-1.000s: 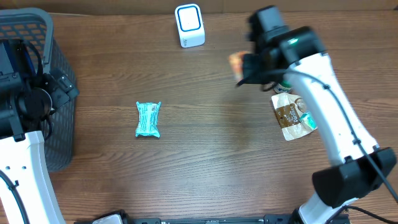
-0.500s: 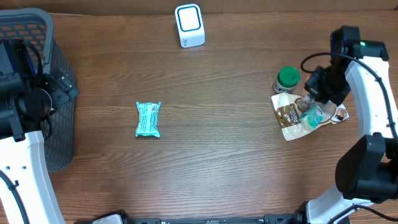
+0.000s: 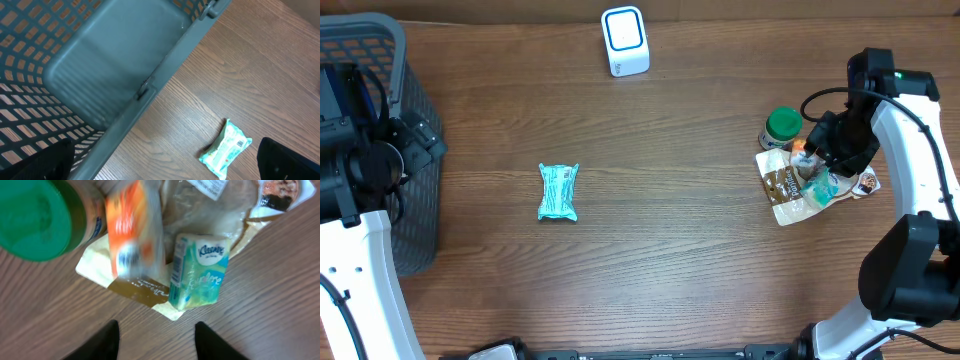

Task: Scan the item barcode
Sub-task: 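Carry the orange packet right and release it onto the pile, then move the right gripper left to the teal packet and grasp it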

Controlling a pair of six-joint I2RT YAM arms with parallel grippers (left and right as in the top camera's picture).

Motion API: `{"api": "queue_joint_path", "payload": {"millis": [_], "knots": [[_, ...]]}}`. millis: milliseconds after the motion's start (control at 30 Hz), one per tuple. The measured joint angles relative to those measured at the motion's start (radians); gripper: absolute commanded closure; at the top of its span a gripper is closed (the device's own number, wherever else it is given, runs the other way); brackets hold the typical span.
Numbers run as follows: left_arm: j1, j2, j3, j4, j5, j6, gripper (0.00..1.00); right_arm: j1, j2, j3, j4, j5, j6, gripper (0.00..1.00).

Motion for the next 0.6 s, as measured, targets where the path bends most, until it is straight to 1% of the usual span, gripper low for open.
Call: {"api": "queue_joint_path", "payload": {"millis": [67, 167, 233, 333, 433, 467, 500, 567, 600], "knots": [[0.0, 0.0, 0.0, 0.0, 0.0, 0.0, 0.01, 0.002, 0.0, 0.002, -0.007, -0.047, -0.039, 0.63], [0.0, 0.0, 0.0, 0.0, 0.0, 0.0, 0.0, 0.021, 0.0, 0.013, -0.005, -0.15, -0.099, 0.63], [0.0, 0.0, 0.0, 0.0, 0.0, 0.0, 0.0, 0.062, 0.0, 0.026, 0.011, -0.221, -0.139, 0.61], [0.0, 0.0, 0.0, 0.0, 0.0, 0.0, 0.01, 0.161, 0.0, 0.033, 0.06, -0.304, -0.172, 0.56], [0.0, 0.0, 0.0, 0.0, 0.0, 0.0, 0.0, 0.289, 0.0, 0.034, 0.142, -0.365, -0.176, 0.43], [0.0, 0.0, 0.0, 0.0, 0.0, 0.0, 0.0, 0.338, 0.0, 0.034, 0.178, -0.381, -0.171, 0.28], [0.0, 0.0, 0.0, 0.0, 0.0, 0.0, 0.0, 0.38, 0.0, 0.035, 0.211, -0.395, -0.154, 0.1], [0.0, 0.0, 0.0, 0.0, 0.0, 0.0, 0.0, 0.461, 0.002, 0.035, 0.275, -0.415, -0.118, 0.01], [0.0, 0.0, 0.0, 0.0, 0.0, 0.0, 0.0, 0.496, 0.005, 0.035, 0.309, -0.42, -0.093, 0.0]]}}
